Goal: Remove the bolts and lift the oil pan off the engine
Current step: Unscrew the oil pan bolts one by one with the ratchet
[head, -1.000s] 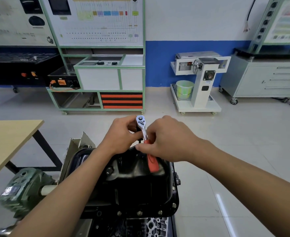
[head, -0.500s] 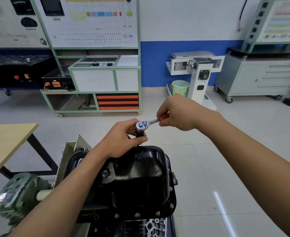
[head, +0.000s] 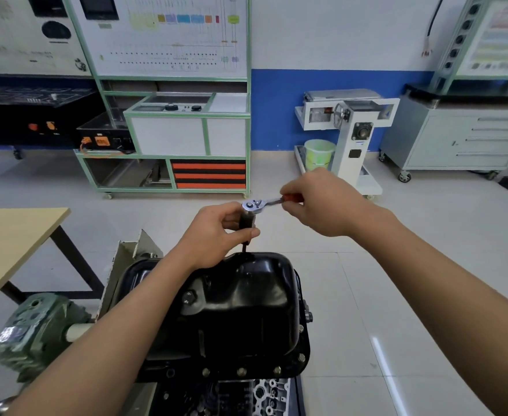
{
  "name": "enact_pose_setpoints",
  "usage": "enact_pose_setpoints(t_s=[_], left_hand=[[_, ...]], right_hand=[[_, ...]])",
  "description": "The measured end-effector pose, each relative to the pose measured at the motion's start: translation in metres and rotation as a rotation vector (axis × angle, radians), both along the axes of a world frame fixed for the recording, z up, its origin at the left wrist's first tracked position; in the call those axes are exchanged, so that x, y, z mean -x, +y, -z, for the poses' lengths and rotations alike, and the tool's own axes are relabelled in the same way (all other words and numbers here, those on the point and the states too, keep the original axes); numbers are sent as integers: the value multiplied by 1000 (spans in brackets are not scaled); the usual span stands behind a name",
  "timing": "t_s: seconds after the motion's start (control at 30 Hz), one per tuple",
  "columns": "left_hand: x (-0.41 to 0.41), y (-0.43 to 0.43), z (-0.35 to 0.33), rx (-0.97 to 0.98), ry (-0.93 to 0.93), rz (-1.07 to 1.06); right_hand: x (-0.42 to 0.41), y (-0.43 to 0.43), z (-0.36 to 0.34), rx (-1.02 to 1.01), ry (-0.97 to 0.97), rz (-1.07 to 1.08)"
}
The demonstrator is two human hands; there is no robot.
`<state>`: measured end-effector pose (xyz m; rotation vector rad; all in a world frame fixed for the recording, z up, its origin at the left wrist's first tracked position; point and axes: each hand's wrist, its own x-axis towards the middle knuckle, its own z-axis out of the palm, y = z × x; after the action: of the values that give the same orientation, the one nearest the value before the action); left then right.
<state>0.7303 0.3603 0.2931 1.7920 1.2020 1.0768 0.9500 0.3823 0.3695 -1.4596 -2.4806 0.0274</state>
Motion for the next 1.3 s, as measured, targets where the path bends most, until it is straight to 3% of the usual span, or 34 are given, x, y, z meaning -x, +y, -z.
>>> enact_pose_setpoints(t_s=[0.2, 0.43, 0.63, 0.9, 1.0, 1.3], left_hand=[[-5, 1, 0, -54, 33, -49], [-4, -2, -3, -127, 49, -93], [1, 3, 4, -150, 56, -94], [4, 4, 5, -92, 61, -21], [3, 4, 6, -72, 56, -21], [2, 3, 4, -46, 22, 10]], right_hand=[[1, -39, -7, 162, 4, -12], [39, -63, 12, 78, 142, -15], [27, -48, -4, 202, 134, -17], [17, -13, -20, 17, -90, 7], [23, 2, -15, -48, -70, -5], [28, 12, 8, 69, 31, -131]])
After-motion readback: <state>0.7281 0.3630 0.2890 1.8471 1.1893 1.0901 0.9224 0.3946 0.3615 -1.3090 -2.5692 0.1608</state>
